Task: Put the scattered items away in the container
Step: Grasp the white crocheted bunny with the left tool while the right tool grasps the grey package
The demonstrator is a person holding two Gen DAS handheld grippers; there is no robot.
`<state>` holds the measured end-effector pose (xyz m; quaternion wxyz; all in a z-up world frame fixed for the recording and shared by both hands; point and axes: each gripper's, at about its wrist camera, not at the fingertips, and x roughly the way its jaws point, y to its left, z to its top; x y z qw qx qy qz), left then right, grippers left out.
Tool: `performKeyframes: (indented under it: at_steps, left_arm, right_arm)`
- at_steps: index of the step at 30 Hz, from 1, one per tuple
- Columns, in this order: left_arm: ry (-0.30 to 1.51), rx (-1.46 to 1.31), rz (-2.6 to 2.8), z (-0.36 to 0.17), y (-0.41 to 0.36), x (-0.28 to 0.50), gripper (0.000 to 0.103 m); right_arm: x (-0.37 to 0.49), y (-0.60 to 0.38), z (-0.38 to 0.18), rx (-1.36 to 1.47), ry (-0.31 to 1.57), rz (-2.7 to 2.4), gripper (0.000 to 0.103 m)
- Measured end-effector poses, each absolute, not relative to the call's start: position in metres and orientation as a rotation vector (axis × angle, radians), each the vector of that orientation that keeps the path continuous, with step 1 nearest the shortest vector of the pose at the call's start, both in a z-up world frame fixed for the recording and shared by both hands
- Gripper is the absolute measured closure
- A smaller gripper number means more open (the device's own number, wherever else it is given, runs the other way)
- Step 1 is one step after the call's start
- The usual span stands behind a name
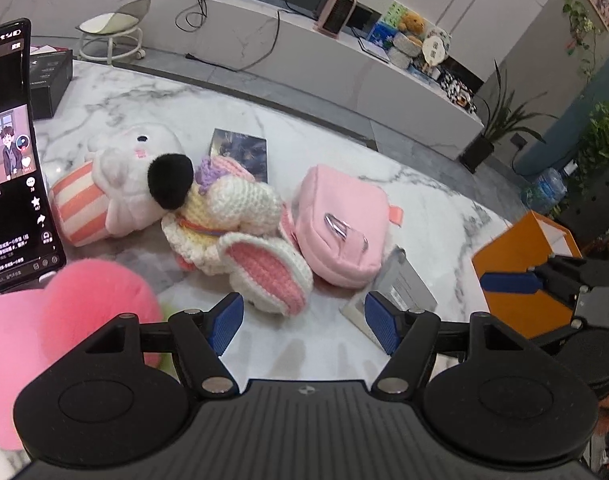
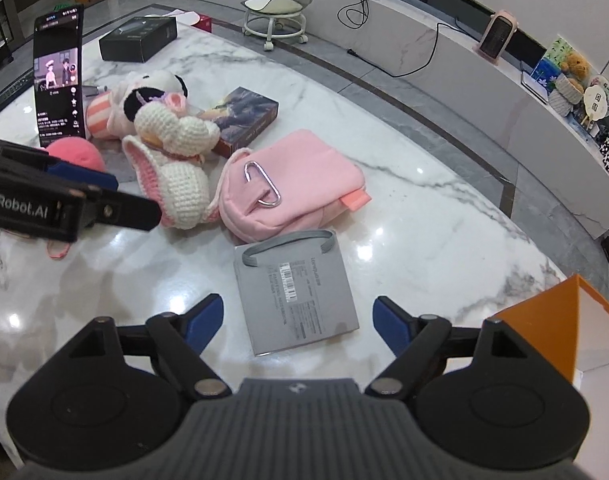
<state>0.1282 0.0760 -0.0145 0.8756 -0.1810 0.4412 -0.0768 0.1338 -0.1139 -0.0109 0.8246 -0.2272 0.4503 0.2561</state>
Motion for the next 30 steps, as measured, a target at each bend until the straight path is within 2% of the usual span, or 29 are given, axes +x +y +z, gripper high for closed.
performKeyframes:
  at_steps: [14,18,30]
  left_arm:
    - [0.958,-0.455,-0.118,-0.038,0.081,0.151,0.023]
    - [0.964,-0.479,-0.093,-0.044,0.081,0.155,0.018]
    - [0.963,-0.484,-0.028,-0.052,0.08,0.164,0.018]
  right_arm:
    - [0.153,-0.115,-0.039,-0.484,0.962,0.561,0.016]
    - [0.159,-0.116,-0.046,-0.481,0.969,0.559,0.016]
    - [0.169,-0.112,-0.055,-0.436,0.98,0.621,0.011]
